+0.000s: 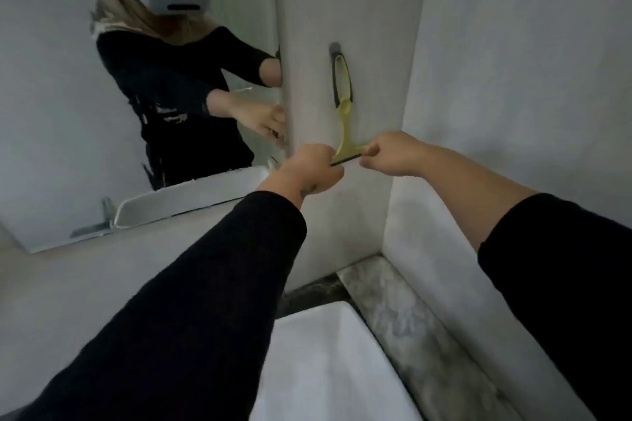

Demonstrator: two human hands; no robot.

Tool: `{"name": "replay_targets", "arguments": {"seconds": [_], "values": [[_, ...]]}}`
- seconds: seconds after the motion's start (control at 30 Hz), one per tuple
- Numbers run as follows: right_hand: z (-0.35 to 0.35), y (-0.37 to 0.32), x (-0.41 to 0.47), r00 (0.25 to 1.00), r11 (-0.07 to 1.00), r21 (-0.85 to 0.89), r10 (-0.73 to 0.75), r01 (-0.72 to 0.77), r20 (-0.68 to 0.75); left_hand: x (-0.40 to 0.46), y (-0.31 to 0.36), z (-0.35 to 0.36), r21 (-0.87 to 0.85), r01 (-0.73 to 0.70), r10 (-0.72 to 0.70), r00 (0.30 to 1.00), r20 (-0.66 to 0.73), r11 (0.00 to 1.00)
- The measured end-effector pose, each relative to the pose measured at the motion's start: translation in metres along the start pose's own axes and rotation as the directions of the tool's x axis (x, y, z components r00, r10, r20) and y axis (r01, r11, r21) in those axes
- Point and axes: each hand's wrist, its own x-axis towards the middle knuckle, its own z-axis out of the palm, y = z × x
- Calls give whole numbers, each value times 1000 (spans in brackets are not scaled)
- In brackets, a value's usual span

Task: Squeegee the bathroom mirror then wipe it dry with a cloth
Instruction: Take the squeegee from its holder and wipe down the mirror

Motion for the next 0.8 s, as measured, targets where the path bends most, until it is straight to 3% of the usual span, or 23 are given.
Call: {"name": "replay_targets", "arguments": {"seconds": [0.1, 0.17, 0.27, 0.33, 0.5, 0.8], "values": [[-8, 9, 25, 994, 989, 150, 19, -3, -110, 23, 6, 14, -110, 33, -45, 993, -107, 993], [-10, 10, 42, 975, 973, 225, 4, 47, -222, 34, 7, 31, -129, -20, -11, 972, -236, 991], [-10, 7, 68, 907, 926, 339, -9, 167, -421, 51, 6, 59, -196, -104, 0, 883, -470, 975], [-8, 0, 80, 862, 896, 371, -23, 242, -507, 56, 8, 73, -252, -124, -35, 839, -544, 960], [4, -18, 93, 789, 859, 362, -75, 362, -610, 61, 13, 86, -380, -131, -122, 810, -573, 916], [-25, -33, 67, 719, 886, 314, -31, 341, -694, 38, 31, 66, -362, -150, -117, 778, -618, 920]]}}
